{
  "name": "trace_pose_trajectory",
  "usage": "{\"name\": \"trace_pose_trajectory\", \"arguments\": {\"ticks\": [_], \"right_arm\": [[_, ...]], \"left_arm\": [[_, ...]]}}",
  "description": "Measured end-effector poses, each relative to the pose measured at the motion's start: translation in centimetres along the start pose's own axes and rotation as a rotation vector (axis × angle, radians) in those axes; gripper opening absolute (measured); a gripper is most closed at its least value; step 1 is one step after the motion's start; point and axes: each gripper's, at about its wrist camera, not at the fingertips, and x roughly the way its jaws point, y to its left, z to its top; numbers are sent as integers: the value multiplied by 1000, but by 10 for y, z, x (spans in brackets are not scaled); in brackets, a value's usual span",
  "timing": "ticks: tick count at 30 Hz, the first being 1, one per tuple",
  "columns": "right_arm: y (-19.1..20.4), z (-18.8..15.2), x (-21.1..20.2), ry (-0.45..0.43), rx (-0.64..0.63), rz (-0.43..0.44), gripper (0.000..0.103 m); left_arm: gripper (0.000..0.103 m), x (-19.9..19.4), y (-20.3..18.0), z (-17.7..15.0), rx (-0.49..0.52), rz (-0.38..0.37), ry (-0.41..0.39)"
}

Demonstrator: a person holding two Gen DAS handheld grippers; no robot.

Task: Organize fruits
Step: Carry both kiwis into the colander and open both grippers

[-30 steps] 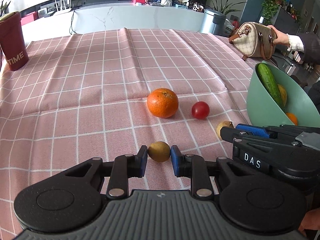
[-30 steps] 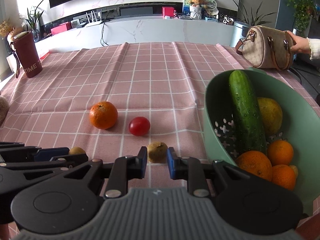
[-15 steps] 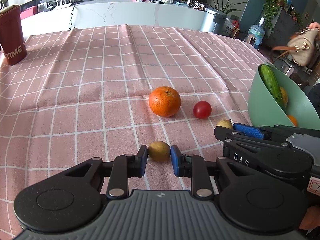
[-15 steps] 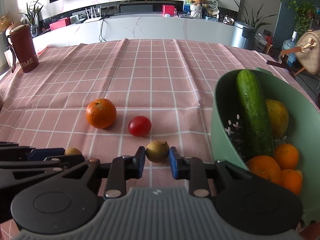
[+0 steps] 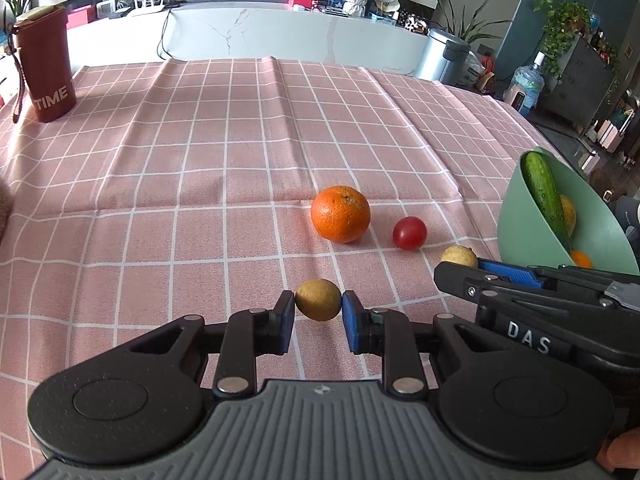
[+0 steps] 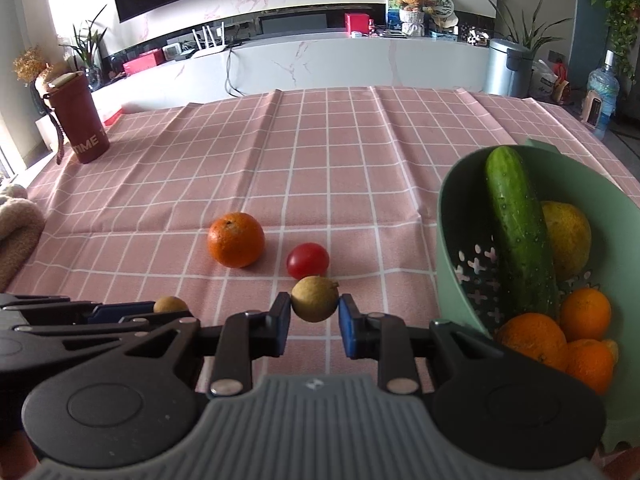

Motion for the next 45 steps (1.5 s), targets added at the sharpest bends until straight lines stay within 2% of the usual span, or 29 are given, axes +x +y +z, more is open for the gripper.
{"name": "trace_pose_trajectory", "arguments": {"ticks": [4,7,13,19,23,26,30,35,38,45], "right_arm": [[-5,6,-27,1,-33,79,21],[-17,12,-50,-15,-66,111,21],[-72,32,-83,27,-66,179,22],[-138,44,-100,87,-63,154,22],[-174,48,-101,134,-142,122,22],[-192,53,-97,172,-211,140,22],[-203,55,-83,225,-322,141,22],[-204,57,-63,289,-444,167,21],[-200,59,-49,357,-523,180,21],[-194,58,-27,462,-621,202,21]], "left_arm": [[28,-22,-12,7,-35,-14,-16],[28,-37,-29,15,-46,-54,-20],[28,-46,-79,36,-9,-156,0],[28,-28,-133,50,43,-264,53],[28,-4,-168,56,85,-309,110],[28,15,-187,56,105,-312,146],[28,39,-198,57,85,-322,221],[28,62,-202,57,40,-279,296],[28,71,-205,57,7,-260,350],[28,85,-209,59,-39,-231,388]]}}
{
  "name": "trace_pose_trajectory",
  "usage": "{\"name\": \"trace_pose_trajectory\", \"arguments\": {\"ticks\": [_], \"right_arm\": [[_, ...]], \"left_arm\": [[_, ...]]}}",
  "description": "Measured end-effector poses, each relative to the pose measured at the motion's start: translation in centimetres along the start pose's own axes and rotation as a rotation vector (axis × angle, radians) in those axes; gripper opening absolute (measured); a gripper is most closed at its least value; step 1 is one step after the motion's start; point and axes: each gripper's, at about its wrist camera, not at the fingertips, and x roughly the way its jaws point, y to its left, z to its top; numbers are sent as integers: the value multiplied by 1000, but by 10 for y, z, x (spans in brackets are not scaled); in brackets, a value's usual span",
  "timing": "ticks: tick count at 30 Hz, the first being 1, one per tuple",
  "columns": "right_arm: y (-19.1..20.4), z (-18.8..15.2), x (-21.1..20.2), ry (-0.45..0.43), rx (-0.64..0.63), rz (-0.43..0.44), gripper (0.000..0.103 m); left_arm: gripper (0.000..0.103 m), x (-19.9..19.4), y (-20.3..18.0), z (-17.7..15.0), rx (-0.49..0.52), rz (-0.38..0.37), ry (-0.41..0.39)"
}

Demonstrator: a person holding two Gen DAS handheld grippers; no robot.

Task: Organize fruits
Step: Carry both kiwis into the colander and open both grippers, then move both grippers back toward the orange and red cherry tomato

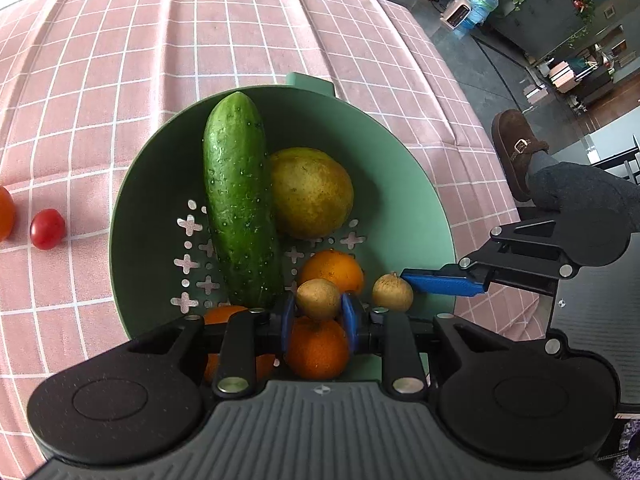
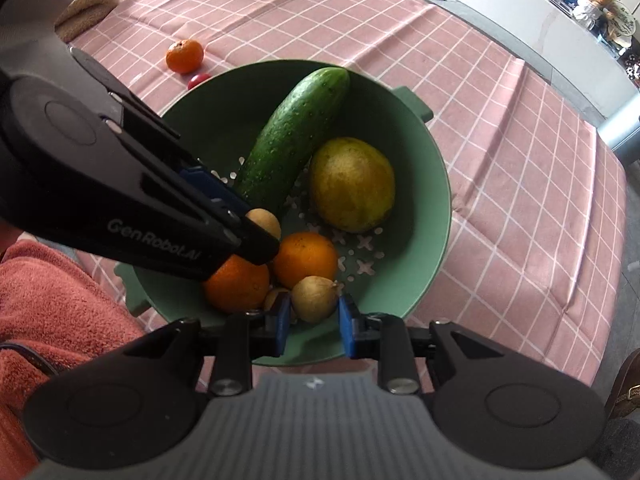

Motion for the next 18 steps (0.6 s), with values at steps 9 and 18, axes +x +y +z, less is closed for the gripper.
{"name": "trace_pose_trajectory", "arguments": {"ticks": [9,18], "right_arm": [[-2,3,9,30,-9,22,21],[2,5,-5,18,5,1,32]], "left_arm": [[31,4,-1,3,13,11,28],[44,-22,4,-3,13,-18,-8]]}}
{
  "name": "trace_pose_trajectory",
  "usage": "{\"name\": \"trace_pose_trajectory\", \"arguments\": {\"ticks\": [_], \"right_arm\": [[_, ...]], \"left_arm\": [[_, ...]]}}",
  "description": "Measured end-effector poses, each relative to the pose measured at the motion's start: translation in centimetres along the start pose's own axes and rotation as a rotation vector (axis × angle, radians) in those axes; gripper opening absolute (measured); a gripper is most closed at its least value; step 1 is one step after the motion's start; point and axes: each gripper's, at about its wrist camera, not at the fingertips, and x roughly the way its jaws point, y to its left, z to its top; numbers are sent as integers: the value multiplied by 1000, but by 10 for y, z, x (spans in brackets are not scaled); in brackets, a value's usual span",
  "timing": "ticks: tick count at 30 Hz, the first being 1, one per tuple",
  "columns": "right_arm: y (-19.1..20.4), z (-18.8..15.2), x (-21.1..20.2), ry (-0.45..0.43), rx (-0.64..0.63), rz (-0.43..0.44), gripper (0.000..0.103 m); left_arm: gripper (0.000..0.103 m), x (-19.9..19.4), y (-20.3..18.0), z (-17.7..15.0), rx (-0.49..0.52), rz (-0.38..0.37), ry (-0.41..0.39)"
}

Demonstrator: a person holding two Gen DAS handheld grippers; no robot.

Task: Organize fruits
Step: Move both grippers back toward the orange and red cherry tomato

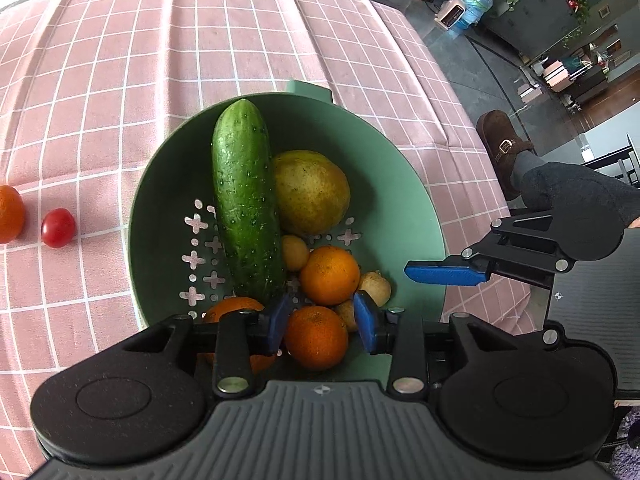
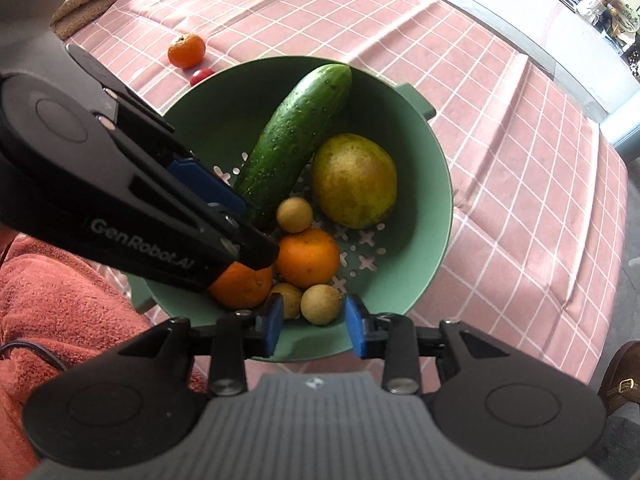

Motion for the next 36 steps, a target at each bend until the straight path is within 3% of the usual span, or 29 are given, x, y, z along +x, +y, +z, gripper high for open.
{"name": "trace_pose_trajectory", "arguments": {"ticks": [9,18,22,29,36], "right_arm": [[22,12,-28,-44,84,0,32],[69,41,-61,-239,232,53,33],[100,58,-58,-317,211,58,33],[135,82,-27,-377,163,26,33],[154,88,14,-456,255,-67,33]], "left_arm": [[44,-52,13,-13,54,52,-79],[44,-124,64,-27,88,120,-238],[44,-142,95,-30,79,175,-257],[44,-148,132,-42,124,257,-312],[44,-125,157,-51,149,238,-356]]}}
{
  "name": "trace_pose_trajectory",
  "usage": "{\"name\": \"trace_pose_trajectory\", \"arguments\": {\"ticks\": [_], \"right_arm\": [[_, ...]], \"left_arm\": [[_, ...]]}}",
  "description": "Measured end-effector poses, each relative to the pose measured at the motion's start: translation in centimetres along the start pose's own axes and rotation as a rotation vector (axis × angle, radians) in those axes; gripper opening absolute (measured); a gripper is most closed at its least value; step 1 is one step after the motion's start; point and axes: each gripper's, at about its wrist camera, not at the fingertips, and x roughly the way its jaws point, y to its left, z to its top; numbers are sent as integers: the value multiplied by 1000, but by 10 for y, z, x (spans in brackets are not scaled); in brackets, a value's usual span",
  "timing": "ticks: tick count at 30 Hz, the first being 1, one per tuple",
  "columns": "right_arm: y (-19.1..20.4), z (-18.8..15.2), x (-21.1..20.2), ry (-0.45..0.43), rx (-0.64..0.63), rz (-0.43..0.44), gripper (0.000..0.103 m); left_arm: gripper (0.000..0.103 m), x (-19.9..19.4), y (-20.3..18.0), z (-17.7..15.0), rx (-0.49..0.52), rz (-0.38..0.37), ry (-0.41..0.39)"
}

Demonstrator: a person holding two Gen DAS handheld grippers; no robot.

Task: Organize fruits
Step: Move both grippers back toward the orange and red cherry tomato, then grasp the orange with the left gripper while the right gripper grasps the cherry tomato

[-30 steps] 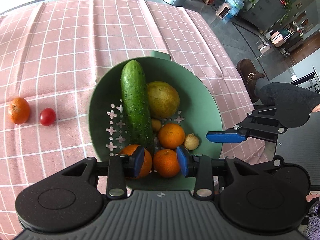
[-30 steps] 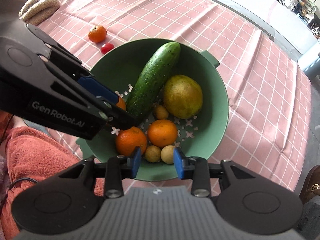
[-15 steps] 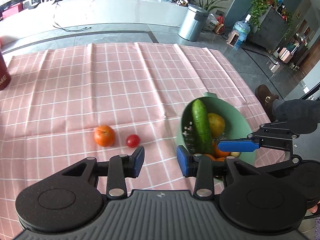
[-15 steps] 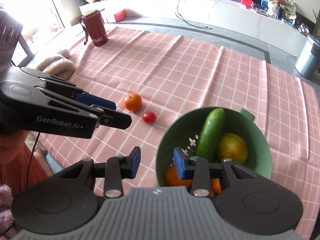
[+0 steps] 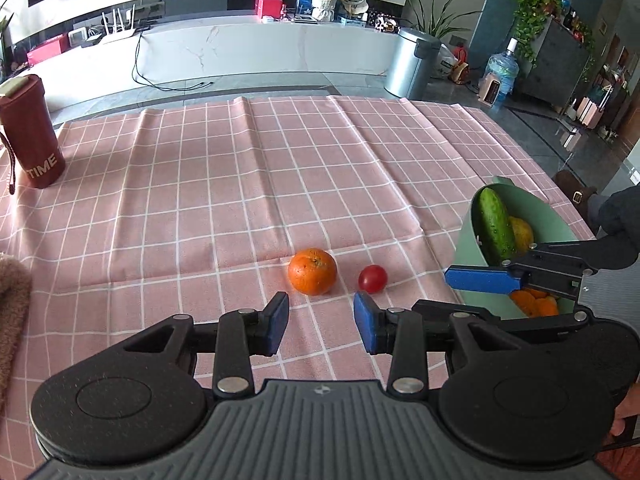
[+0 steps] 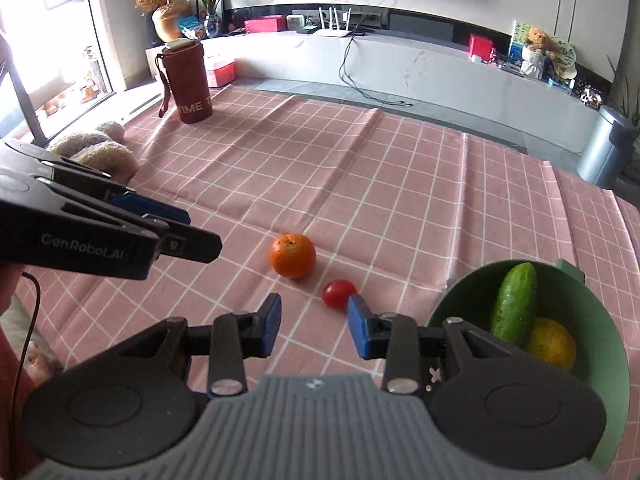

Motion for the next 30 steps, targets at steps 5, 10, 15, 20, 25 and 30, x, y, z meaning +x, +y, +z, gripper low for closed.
{"name": "trace_pose_trajectory", "arguments": {"ticks": [5,10,15,20,25,30], "right_arm": [[9,-11,24,-7,14,-46,33],[10,-12,40,-30,46,-81,33],[12,-11,57,-31,34,-104,33],[11,-9,67,-40,25,-131,32],[14,-9,75,-31,-5,-155,32],[14,-9,82,-20,-18,-158,32]], "left_arm": [[44,16,4,-9,29,1,-52],[44,32,11,-11,14,-21,-72],[46,50,17,-11,20,-23,-60],[52,64,21,-10,16,-27,-46],[56,74,19,-7,16,-40,-43],[57,85,15,-2,21,-36,-13]]}}
